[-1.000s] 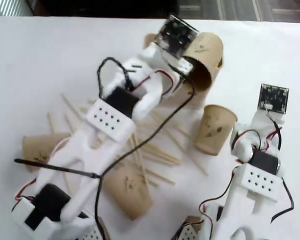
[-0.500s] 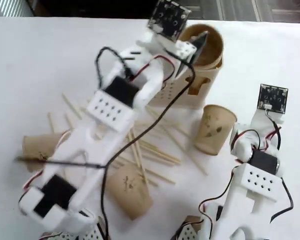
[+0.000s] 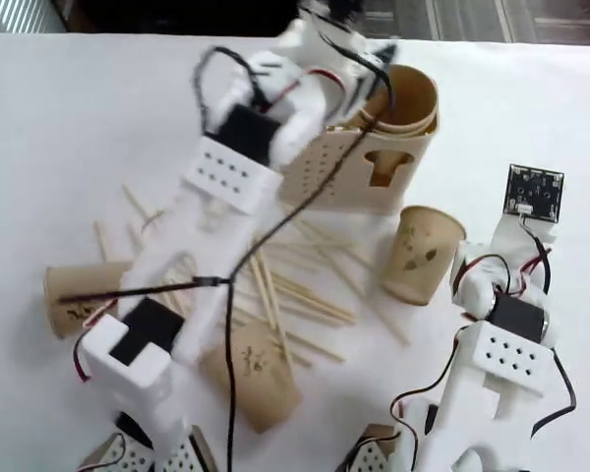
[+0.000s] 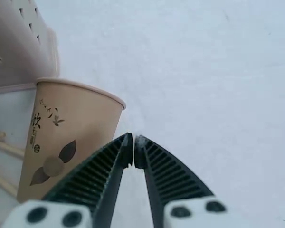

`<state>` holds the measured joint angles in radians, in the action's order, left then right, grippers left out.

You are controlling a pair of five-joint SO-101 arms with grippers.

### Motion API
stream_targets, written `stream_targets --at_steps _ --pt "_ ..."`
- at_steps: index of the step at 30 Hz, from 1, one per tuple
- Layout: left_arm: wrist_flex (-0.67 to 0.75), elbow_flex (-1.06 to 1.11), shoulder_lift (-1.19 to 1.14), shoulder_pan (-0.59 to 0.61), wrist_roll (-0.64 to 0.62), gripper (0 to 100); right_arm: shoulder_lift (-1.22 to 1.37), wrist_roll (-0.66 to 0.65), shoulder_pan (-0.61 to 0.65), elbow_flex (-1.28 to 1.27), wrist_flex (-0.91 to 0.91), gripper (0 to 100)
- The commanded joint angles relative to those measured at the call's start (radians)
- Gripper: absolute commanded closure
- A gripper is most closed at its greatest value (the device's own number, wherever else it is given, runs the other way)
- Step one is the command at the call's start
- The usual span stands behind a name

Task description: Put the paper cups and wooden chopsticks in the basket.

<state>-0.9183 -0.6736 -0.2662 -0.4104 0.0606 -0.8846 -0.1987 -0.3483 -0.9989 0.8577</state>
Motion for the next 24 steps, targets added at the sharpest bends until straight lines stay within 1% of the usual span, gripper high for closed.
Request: stream_targets --at_steps 1,4,7,11,13,17,18,20,24 --pt "-0.195 -0.147 0.015 0.071 -0.003 81 -0.016 0.0 0.007 0.006 -0.021 97.4" --pt "-0.356 -0.235 0.013 0.111 -0.002 81 -0.015 0.0 0.016 0.006 -0.021 97.4" --pt "-0.48 -0.304 0.008 0.145 0.005 81 -0.015 -0.011 0.033 0.006 -0.018 97.4" --pt "-0.614 -0.371 0.015 0.157 0.12 81 -0.015 -0.046 0.062 0.005 0.004 95.2" --pt "-0.697 -0.43 0.015 0.157 0.147 81 -0.015 -0.048 0.065 0.003 0.015 93.7" --pt "-0.862 -0.522 0.015 0.171 0.187 81 -0.015 -0.044 0.065 0.002 0.015 93.6" --pt "-0.875 -0.525 0.015 0.185 0.187 81 -0.015 -0.043 0.065 0.002 0.015 93.6" --pt "-0.873 -0.514 0.016 0.249 0.19 83 -0.015 -0.041 0.065 -0.002 0.015 93.6" --pt "-0.873 -0.423 0.022 0.36 0.269 84 -0.015 -0.043 0.082 -0.029 -0.015 93.3"
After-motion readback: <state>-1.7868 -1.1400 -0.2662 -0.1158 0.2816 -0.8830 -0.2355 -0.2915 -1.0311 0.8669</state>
